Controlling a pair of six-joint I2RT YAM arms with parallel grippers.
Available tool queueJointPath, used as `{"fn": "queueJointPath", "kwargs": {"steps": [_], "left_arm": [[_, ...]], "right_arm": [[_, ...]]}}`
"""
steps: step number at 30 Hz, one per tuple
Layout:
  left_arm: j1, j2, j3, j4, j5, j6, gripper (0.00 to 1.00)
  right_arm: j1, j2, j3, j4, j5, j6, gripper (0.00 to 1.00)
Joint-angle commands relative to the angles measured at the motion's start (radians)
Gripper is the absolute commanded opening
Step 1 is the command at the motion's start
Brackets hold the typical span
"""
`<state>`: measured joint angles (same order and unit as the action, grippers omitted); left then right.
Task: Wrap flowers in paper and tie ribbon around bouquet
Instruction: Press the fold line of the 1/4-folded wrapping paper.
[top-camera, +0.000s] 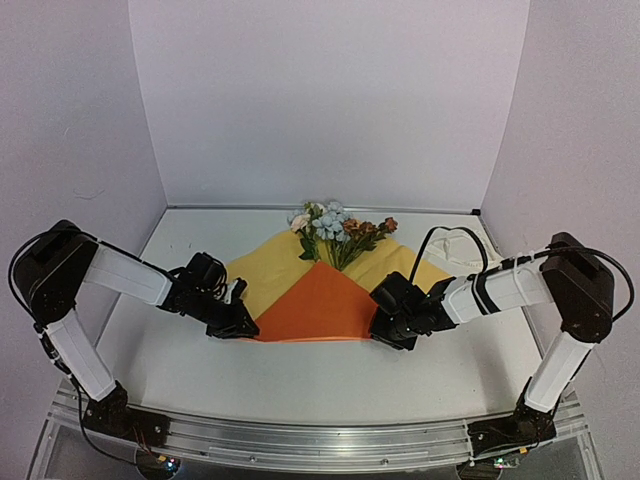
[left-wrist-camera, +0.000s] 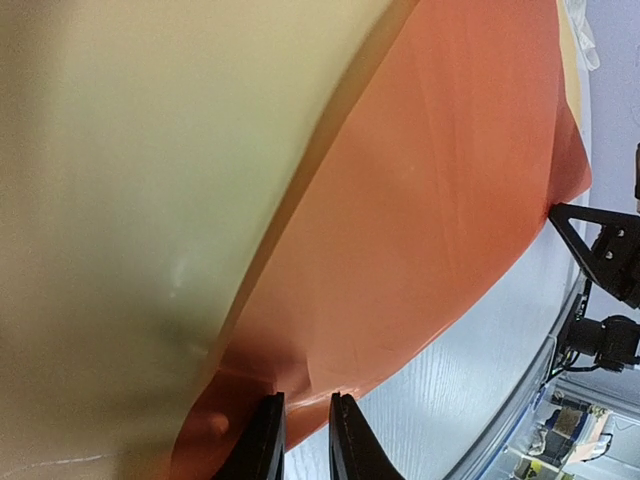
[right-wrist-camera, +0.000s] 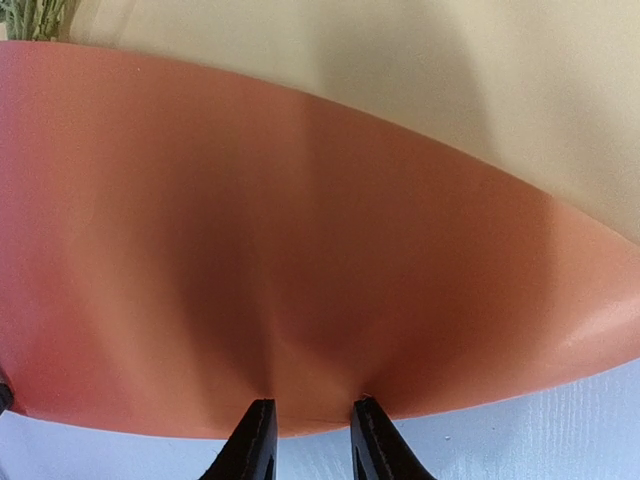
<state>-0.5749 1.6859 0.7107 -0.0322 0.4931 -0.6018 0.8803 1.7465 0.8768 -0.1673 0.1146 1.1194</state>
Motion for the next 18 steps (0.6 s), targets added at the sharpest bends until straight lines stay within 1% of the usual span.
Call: {"fn": "queueJointPath", "kwargs": {"steps": [1, 7, 10, 14, 18], "left_arm": [[0.015, -0.053, -0.066, -0.078, -0.095, -0.001, 0.19], [0.019, -0.128, -0.124, -0.124, -0.186, -0.018, 0.19], [0.02, -0.145, -0.132, -0.141, -0.21, -0.018, 0.19], [0.024, -0.168, -0.123, -0.167, -0.232, -0.013, 0.19], [0.029, -0.195, -0.079, -0.215, -0.244, 0.023, 0.19]], "right_arm": [[0.0, 0.045, -0.015, -0.076, -0.013, 0.014, 0.28], [-0.001, 0.05, -0.018, -0.07, -0.016, 0.019, 0.28], [-0.001, 0.053, -0.018, -0.064, -0.02, 0.022, 0.28], [-0.001, 0.052, -0.016, -0.058, -0.028, 0.022, 0.29], [-0.009, 0.03, -0.011, -0.052, -0.055, 0.021, 0.3]]}}
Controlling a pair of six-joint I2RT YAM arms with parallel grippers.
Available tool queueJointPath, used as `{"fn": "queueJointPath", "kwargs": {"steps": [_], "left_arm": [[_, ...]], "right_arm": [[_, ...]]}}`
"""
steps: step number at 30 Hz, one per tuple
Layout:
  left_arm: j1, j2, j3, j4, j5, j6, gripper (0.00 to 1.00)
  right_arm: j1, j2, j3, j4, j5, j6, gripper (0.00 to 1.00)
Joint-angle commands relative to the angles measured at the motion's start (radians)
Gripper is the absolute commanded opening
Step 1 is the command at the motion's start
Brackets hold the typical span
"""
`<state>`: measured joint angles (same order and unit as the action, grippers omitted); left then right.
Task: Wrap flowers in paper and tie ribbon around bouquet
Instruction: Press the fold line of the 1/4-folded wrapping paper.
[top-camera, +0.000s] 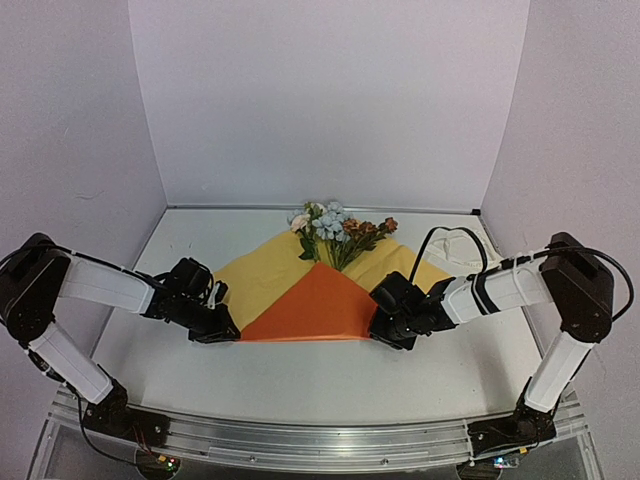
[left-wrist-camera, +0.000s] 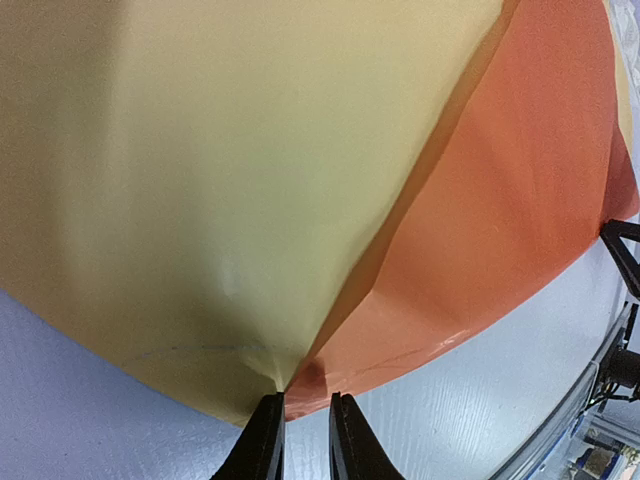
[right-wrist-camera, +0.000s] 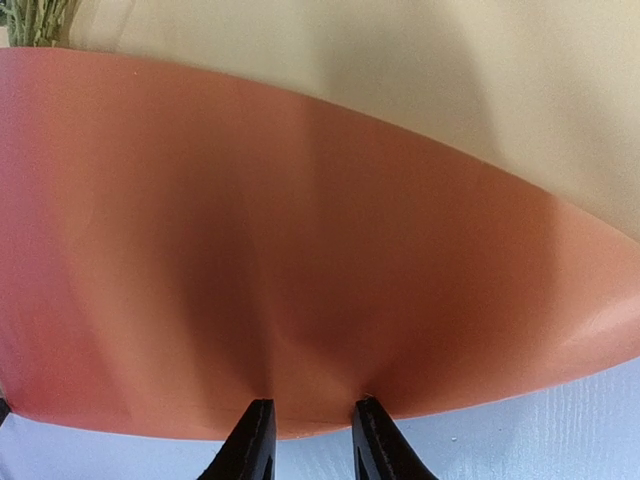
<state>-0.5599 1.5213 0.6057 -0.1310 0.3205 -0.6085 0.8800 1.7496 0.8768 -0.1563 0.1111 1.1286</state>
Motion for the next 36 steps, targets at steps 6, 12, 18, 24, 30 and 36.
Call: {"fn": "queueJointPath", "kwargs": {"steps": [6, 12, 18, 24, 30, 36], "left_arm": [[0.015, -0.01, 0.07, -0.144, -0.061, 0.065, 0.19], [0.015, -0.069, 0.19, -0.269, -0.082, 0.11, 0.19], [-0.001, -0.109, 0.343, -0.336, -0.023, 0.14, 0.2], [-0.129, 0.037, 0.468, -0.232, 0.072, 0.134, 0.2], [-0.209, 0.279, 0.606, -0.085, 0.178, 0.127, 0.19], [-0.23, 0.462, 0.763, -0.076, 0.219, 0.142, 0.19]], "right_arm": [[-0.05, -0.059, -0.019, -0.037, -0.102, 0.023, 0.36], [-0.073, -0.151, -0.044, -0.017, -0.138, 0.032, 0.39], [-0.106, -0.25, -0.137, -0.014, -0.125, 0.038, 0.41], [-0.161, -0.282, -0.219, 0.09, -0.157, 0.028, 0.43], [-0.207, -0.24, -0.253, 0.218, -0.2, 0.03, 0.39], [-0.217, -0.222, -0.241, 0.279, -0.25, 0.049, 0.37]]}}
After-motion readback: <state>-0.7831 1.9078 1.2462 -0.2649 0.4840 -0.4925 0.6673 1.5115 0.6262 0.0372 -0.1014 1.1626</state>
